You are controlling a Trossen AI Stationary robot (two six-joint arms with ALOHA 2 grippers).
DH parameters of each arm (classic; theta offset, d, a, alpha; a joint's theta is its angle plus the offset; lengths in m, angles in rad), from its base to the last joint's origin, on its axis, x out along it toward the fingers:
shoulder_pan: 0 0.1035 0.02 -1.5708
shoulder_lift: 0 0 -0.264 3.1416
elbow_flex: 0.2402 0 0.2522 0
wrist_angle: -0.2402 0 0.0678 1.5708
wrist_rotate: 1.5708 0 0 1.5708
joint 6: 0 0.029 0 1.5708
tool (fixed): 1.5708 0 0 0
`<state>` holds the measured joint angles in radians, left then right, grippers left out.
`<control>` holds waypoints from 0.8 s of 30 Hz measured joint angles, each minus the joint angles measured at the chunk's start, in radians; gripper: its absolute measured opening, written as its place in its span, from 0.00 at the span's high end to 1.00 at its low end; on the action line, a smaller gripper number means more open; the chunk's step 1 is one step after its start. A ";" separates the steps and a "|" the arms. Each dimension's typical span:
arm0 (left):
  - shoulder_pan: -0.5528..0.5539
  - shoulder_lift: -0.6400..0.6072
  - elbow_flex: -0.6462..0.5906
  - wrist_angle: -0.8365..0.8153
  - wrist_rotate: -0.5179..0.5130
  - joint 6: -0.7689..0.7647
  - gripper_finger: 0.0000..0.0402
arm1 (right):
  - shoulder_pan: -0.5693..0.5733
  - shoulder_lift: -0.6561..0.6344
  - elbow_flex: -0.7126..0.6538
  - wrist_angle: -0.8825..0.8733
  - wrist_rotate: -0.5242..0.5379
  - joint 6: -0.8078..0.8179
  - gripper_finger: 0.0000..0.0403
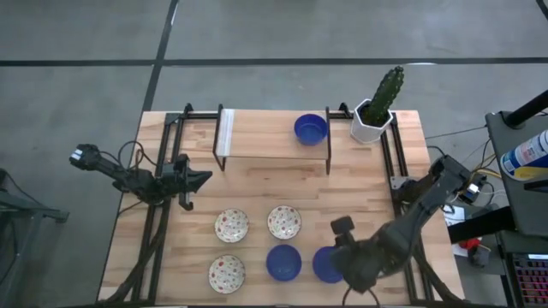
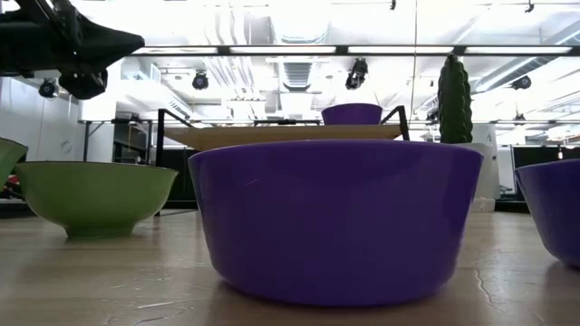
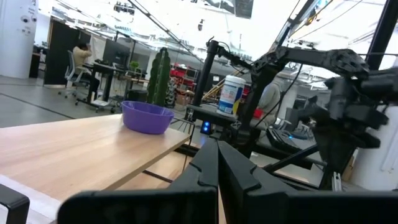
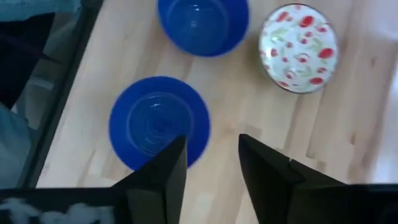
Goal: Pick & Place Mini bowls
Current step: Stack the right blue bowl on top of the other blue bowl on the shelf
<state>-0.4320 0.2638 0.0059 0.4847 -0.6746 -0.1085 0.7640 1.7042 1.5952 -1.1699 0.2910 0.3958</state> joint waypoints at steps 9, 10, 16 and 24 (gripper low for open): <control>0.000 0.001 0.000 -0.014 0.000 0.000 1.00 | 0.049 0.114 0.000 0.114 -0.100 0.021 0.57; 0.000 0.001 0.000 -0.014 0.000 0.000 1.00 | 0.050 0.127 0.000 0.120 -0.115 0.028 0.57; 0.000 0.001 0.000 -0.015 0.000 0.000 1.00 | 0.062 0.191 0.000 0.133 -0.161 0.084 0.57; 0.000 0.001 0.000 -0.015 0.000 0.000 1.00 | 0.083 0.280 0.000 0.132 -0.171 0.124 0.58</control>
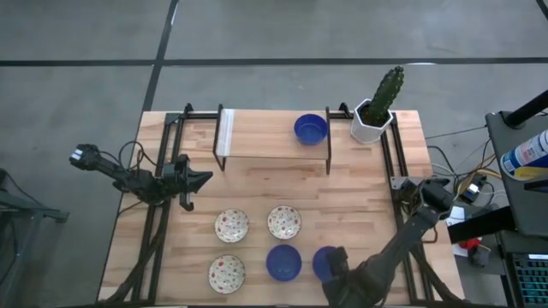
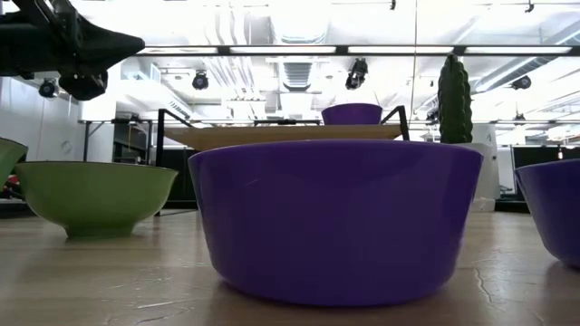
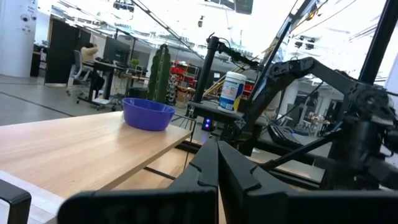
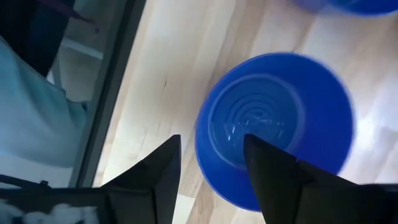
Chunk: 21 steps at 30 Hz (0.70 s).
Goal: Pick & Place Mini bowls
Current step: Stack the right blue bowl on top of the other blue bowl on the shelf
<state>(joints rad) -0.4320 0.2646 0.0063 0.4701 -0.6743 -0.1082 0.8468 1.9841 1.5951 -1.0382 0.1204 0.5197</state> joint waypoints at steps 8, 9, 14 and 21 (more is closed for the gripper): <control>0.000 0.000 0.000 0.000 0.000 0.000 1.00 | 0.005 0.049 0.000 0.000 -0.007 0.017 0.62; 0.000 0.000 0.000 0.000 0.000 0.000 1.00 | 0.006 0.049 0.000 0.000 -0.008 0.023 0.63; 0.000 0.000 0.000 0.000 0.000 0.000 1.00 | 0.009 0.047 0.000 0.001 -0.009 0.055 0.66; 0.000 0.000 0.000 0.000 0.000 0.000 1.00 | 0.015 0.047 -0.009 0.040 0.001 0.058 0.69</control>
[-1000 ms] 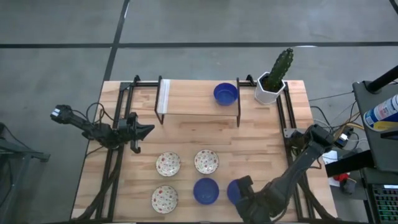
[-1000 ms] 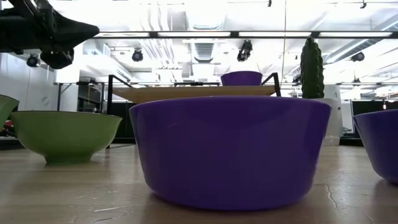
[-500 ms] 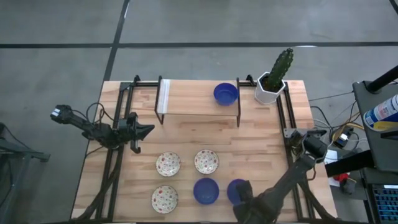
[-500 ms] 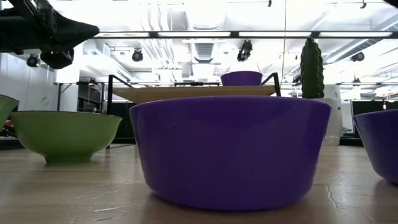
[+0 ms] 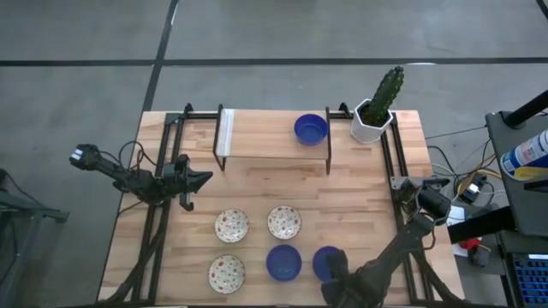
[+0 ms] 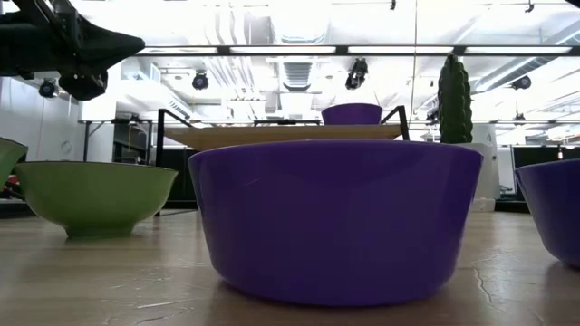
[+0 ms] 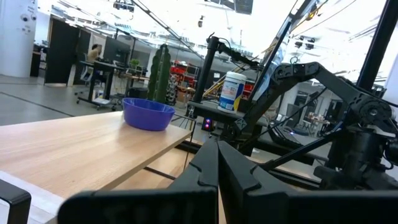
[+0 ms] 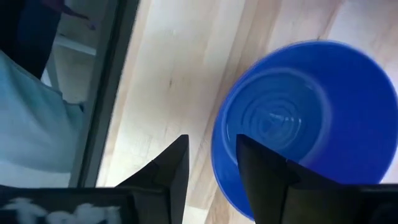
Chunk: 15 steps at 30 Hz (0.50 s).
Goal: Pick & Place Mini bowls
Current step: Stack the right blue bowl on top of the other blue bowl on the shelf
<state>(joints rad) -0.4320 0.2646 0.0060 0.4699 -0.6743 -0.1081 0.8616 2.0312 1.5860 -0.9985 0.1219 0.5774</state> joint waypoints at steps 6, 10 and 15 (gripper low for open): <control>0.000 0.000 0.000 0.000 0.000 0.000 1.00 | 0.000 0.000 -0.010 0.020 0.009 0.008 0.70; 0.000 0.000 0.000 0.000 0.000 0.000 1.00 | 0.000 0.000 -0.032 0.031 0.011 0.030 0.70; 0.000 0.000 0.000 0.000 0.000 0.000 1.00 | 0.000 0.000 -0.065 0.045 0.012 0.042 0.71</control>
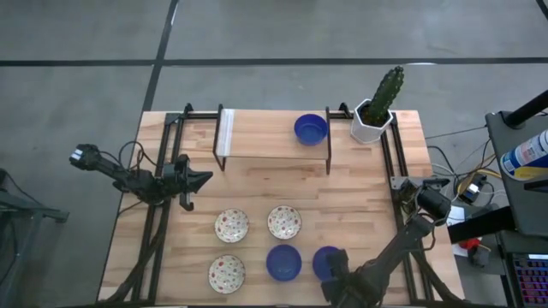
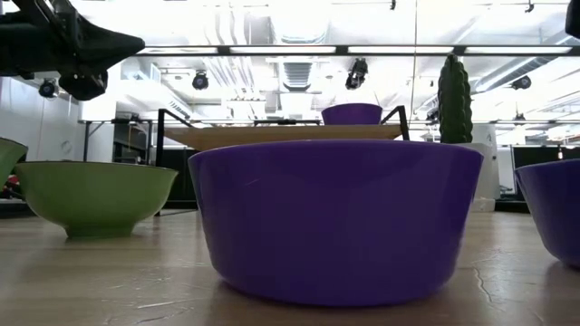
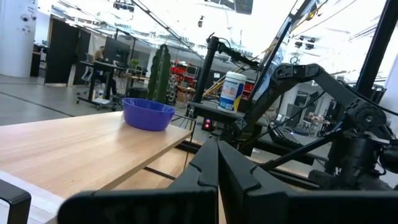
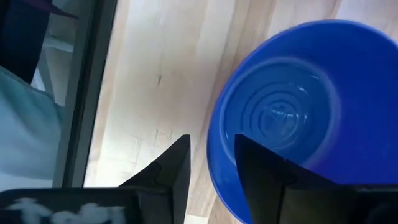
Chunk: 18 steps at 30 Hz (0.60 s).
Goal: Pick & Place Mini bowls
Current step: Stack the right blue bowl on top of the other blue bowl on the shelf
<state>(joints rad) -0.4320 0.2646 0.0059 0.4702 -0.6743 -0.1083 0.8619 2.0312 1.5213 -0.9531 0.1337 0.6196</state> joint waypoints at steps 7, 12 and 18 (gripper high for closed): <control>0.000 0.000 0.000 0.000 0.000 0.000 1.00 | 0.000 0.000 -0.002 0.001 0.000 0.003 0.76; 0.000 0.000 0.000 0.000 0.000 0.000 1.00 | 0.000 0.000 -0.007 0.001 0.000 0.003 0.83; 0.000 0.000 0.000 0.000 0.000 0.000 1.00 | 0.000 0.000 -0.024 -0.001 0.021 -0.009 0.94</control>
<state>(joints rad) -0.4321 0.2646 0.0062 0.4699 -0.6743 -0.1081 0.8616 2.0312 1.4977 -0.9540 0.1549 0.6103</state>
